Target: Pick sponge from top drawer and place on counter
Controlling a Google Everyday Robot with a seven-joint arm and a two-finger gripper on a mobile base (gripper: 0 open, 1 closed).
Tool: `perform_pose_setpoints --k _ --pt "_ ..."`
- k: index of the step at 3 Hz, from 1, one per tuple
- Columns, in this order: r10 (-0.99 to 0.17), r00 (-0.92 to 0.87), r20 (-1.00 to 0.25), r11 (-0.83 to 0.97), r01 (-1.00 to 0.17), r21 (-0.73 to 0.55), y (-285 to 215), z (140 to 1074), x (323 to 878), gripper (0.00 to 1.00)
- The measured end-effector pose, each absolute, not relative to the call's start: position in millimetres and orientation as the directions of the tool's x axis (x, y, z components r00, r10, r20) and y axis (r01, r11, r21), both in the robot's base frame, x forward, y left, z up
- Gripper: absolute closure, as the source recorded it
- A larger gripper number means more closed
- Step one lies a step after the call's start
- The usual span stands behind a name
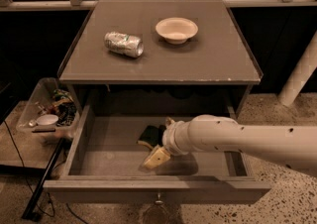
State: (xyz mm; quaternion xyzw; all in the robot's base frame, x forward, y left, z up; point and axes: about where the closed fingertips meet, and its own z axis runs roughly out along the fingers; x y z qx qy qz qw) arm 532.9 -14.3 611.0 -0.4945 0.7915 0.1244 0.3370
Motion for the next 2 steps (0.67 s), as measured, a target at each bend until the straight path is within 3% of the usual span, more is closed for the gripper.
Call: perform_pose_setpoints --k 1,2 --pt "-0.696 -0.299 -0.653 0.498 -0.856 -0.139 -13.3 600.5 538.4 0.00" --pt "-0.695 -0.299 -0.653 0.499 -0.855 -0.139 -13.0 600.6 539.0 0.18"
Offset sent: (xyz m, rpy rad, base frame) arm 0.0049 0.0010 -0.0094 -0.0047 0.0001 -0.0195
